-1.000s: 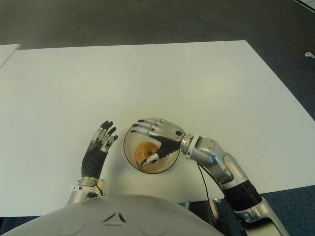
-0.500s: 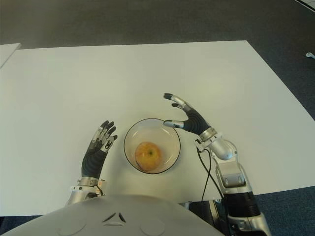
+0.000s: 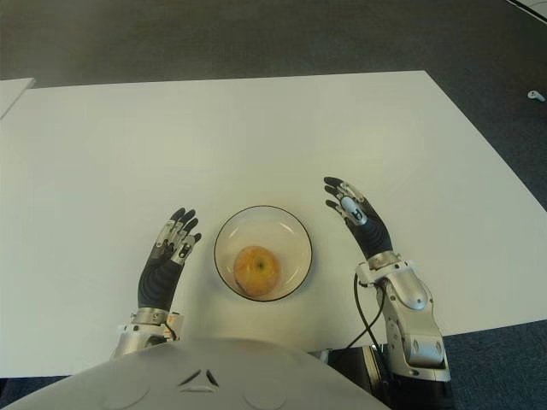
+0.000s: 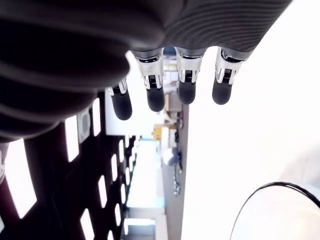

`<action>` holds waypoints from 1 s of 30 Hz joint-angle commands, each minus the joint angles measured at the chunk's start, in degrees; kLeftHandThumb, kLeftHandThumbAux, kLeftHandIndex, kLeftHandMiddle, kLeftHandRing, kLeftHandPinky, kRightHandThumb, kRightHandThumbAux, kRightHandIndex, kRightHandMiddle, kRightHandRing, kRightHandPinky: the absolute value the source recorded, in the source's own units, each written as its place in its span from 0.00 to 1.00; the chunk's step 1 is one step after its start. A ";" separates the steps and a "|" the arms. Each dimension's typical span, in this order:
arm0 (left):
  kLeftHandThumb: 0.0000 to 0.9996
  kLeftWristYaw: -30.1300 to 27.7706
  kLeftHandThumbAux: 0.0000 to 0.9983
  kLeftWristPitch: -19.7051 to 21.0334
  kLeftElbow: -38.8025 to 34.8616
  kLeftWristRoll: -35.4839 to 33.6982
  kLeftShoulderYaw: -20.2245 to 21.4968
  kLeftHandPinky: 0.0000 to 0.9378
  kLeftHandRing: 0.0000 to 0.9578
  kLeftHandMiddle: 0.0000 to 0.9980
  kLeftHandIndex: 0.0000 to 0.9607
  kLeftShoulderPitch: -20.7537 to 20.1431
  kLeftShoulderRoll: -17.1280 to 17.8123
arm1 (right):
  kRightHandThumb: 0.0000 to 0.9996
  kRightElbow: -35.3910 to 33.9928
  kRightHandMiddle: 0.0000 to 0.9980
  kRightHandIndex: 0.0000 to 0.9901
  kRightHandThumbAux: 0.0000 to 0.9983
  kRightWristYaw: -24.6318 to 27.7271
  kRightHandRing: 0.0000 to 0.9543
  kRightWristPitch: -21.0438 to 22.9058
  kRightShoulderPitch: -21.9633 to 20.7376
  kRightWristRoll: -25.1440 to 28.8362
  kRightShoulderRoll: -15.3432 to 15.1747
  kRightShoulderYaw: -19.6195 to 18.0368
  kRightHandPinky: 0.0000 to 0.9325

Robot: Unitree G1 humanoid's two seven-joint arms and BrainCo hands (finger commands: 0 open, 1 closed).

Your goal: Put the apples into the plate.

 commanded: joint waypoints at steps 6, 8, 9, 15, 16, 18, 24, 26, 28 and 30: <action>0.28 -0.18 0.56 -0.77 -1.08 -1.09 0.13 0.13 0.10 0.12 0.12 2.67 -1.01 | 0.24 2.03 0.10 0.19 0.32 -1.43 0.02 -0.71 2.37 1.48 4.26 -1.20 0.01; 0.28 -0.26 0.56 -0.67 -1.13 -1.33 0.64 0.12 0.10 0.12 0.13 2.84 -0.91 | 0.25 3.11 0.10 0.19 0.32 -1.46 0.03 -1.85 2.97 1.09 5.17 -1.34 0.01; 0.27 -0.31 0.56 -0.60 -1.11 -1.43 0.88 0.13 0.10 0.12 0.12 2.92 -0.86 | 0.25 3.50 0.10 0.19 0.33 -1.45 0.03 -2.35 3.23 0.92 5.54 -1.39 0.02; 0.26 -0.50 0.56 -1.60 -0.18 -2.15 2.25 0.15 0.10 0.12 0.11 4.26 -0.92 | 0.26 4.88 0.10 0.19 0.33 -1.91 0.03 -6.42 6.84 -1.18 7.98 -0.33 0.03; 0.25 -0.42 0.56 -2.06 0.17 -2.20 2.28 0.15 0.10 0.12 0.11 4.53 -1.18 | 0.26 5.25 0.09 0.19 0.33 -1.95 0.03 -7.32 7.62 -1.75 8.34 -0.01 0.03; 0.24 -0.31 0.57 -2.70 0.63 -2.12 2.28 0.15 0.11 0.12 0.11 4.94 -1.55 | 0.26 5.73 0.09 0.19 0.34 -2.04 0.03 -8.50 8.55 -2.52 8.83 0.43 0.02; 0.22 0.89 0.58 -3.13 1.67 -0.74 1.65 0.14 0.10 0.11 0.10 6.88 -2.44 | 0.26 6.71 0.09 0.17 0.35 -2.86 0.03 -11.50 12.08 -4.49 10.73 2.22 0.02; 0.22 1.51 0.58 -2.88 1.72 0.09 1.74 0.15 0.11 0.11 0.09 7.14 -2.69 | 0.26 7.04 0.09 0.16 0.35 -3.28 0.04 -11.92 12.42 -4.90 11.14 2.60 0.04; 0.22 2.29 0.58 -2.65 1.68 1.20 1.85 0.17 0.12 0.12 0.09 7.34 -2.98 | 0.26 7.42 0.09 0.16 0.36 -3.66 0.05 -12.30 12.62 -5.29 11.54 2.89 0.05; 0.22 3.33 0.59 -2.66 1.83 2.76 1.97 0.19 0.13 0.12 0.09 7.49 -3.30 | 0.25 7.95 0.10 0.16 0.37 -4.05 0.06 -12.70 12.69 -5.63 11.90 3.16 0.06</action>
